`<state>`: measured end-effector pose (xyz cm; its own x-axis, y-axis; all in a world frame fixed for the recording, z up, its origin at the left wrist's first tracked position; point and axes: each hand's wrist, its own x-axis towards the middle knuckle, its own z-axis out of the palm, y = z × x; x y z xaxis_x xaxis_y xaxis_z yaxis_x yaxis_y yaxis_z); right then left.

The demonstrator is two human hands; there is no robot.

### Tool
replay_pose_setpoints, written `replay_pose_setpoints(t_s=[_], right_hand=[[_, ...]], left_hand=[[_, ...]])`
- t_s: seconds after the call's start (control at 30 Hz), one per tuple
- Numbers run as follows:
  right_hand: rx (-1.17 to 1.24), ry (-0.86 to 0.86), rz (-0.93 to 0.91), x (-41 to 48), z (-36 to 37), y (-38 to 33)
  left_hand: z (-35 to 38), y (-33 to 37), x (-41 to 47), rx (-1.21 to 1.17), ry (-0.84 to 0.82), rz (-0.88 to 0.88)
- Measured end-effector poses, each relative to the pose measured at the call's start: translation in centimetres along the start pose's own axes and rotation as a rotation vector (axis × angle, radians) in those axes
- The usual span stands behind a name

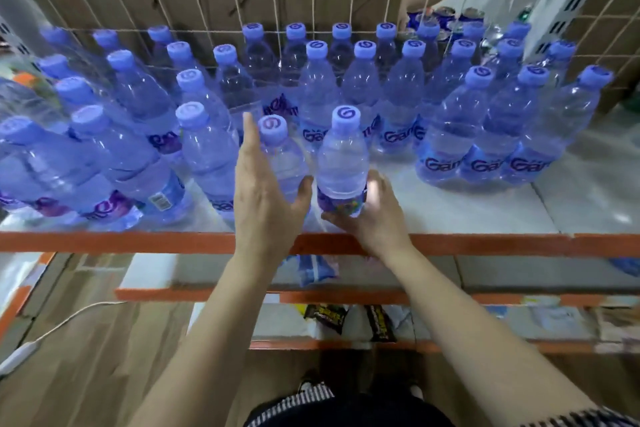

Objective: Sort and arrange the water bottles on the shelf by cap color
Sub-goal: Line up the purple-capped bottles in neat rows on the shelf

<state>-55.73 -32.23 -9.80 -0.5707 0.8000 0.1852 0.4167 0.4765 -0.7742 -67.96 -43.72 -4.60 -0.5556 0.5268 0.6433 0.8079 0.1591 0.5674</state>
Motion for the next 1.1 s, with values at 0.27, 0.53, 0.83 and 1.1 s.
replay_pose_setpoints(t_s=[0.27,0.53,0.83,1.1], right_hand=[[0.116,-0.016,0.05,0.3,-1.6,0.4],[0.023,0.084,0.09,0.8,0.2,0.6],[-0.028,0.109,0.062,4.0,-1.8,2.3],[0.081,0.145,-0.2,7.7,-7.3,-1.7]], left_hand=[[1.3,-3.0,-3.5,-0.021,-0.136,-0.168],[2.6,-4.9,-3.8,-0.018,-0.173,-0.27],[4.6,-3.9,-2.4,-0.04,-0.217,-0.27],[8.6,-2.8,0.6,-0.113,-0.274,-0.294]])
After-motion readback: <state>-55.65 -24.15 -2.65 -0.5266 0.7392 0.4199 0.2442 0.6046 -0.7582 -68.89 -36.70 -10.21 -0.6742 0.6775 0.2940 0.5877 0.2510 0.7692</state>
